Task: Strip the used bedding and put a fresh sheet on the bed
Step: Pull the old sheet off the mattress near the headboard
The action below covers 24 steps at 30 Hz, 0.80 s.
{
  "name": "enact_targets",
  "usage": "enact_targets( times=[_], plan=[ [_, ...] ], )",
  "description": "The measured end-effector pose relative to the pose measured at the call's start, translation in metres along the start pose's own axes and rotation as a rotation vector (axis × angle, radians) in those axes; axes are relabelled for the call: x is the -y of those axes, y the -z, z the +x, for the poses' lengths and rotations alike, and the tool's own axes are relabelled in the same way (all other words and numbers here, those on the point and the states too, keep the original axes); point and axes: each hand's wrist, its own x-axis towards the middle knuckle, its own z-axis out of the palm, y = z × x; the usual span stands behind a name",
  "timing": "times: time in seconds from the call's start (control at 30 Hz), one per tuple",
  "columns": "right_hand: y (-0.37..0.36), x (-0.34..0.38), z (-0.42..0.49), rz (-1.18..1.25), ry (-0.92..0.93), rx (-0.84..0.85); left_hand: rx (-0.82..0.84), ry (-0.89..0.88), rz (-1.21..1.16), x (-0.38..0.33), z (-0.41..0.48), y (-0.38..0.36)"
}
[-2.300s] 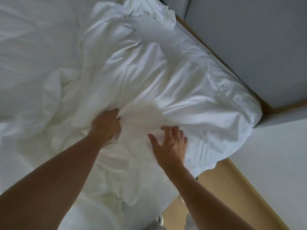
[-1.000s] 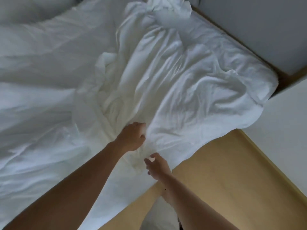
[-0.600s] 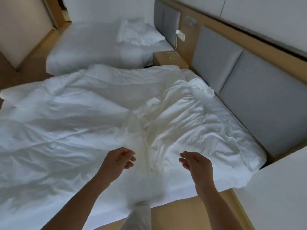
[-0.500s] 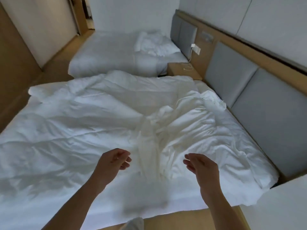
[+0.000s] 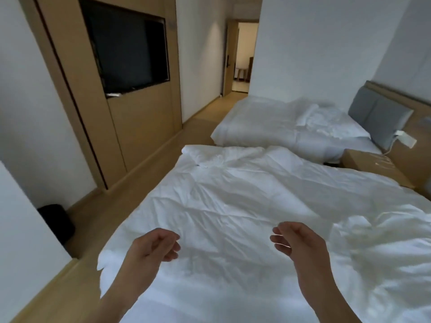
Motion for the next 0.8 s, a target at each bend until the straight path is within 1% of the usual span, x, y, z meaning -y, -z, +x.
enact_targets(
  times=[0.1,0.27,0.47,0.63,0.8],
  plan=[
    [-0.096,-0.009,-0.005,-0.013,0.004,0.108,-0.023,-0.018,0.028,0.007,0.012,0.093],
    [-0.232,-0.011,0.001,-0.041,0.007,0.224,-0.182,-0.070,-0.013,0.003,0.051,0.209],
    [-0.360,-0.014,0.056,-0.054,0.054,0.322,-0.352,-0.051,-0.109,0.026,0.127,0.284],
    [-0.466,-0.031,0.114,-0.072,0.040,0.415,-0.432,-0.049,-0.110,0.046,0.187,0.342],
    [-0.568,-0.045,0.158,-0.046,0.022,0.406,-0.457,-0.022,-0.056,0.058,0.250,0.420]
  ],
)
